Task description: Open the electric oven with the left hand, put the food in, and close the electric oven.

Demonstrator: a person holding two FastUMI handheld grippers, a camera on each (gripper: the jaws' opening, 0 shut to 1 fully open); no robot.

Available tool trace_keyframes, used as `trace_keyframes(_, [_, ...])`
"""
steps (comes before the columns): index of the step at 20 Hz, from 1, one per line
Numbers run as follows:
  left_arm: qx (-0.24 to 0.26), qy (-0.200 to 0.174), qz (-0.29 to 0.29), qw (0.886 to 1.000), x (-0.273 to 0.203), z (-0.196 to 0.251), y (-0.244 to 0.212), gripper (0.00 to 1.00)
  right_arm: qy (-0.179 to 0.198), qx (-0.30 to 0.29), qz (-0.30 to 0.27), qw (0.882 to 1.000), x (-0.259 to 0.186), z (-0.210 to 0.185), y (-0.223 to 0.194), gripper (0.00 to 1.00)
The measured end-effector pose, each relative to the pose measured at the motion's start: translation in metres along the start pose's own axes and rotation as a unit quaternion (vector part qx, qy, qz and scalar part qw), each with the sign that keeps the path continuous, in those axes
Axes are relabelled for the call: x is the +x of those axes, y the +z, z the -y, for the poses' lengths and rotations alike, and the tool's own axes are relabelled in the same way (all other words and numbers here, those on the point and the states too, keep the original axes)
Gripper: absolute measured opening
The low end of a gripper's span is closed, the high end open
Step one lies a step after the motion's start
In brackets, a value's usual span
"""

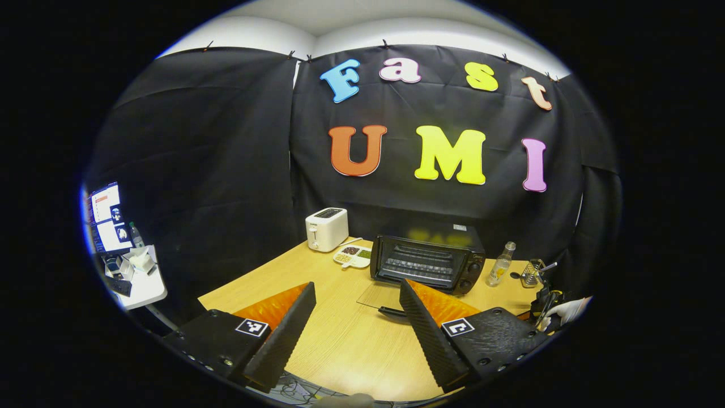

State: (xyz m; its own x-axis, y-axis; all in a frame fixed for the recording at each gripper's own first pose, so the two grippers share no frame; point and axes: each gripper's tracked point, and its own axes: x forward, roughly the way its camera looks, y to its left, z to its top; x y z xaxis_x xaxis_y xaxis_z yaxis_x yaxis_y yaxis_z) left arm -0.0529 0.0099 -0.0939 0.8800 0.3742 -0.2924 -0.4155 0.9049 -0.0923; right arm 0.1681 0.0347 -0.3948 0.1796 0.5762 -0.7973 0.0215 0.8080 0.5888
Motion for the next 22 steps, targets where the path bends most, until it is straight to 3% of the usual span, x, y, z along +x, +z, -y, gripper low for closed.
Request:
trace_keyframes(8, [0.015, -0.055, -0.001, 0.998, 0.031, 0.012, 0.006, 0.95, 0.030, 0.083, 0.119, 0.989, -0.042, -0.012, 0.010, 0.04])
trace_keyframes(16, [0.038, -0.143, -0.002, 0.989, 0.076, -0.005, 0.022, 0.95, 0.079, 0.181, 0.216, 0.956, -0.065, -0.095, -0.005, 0.04])
trace_keyframes(22, [0.050, -0.180, -0.002, 0.982, 0.094, -0.028, 0.027, 0.95, 0.090, 0.247, 0.259, 0.929, -0.031, -0.153, -0.027, 0.04])
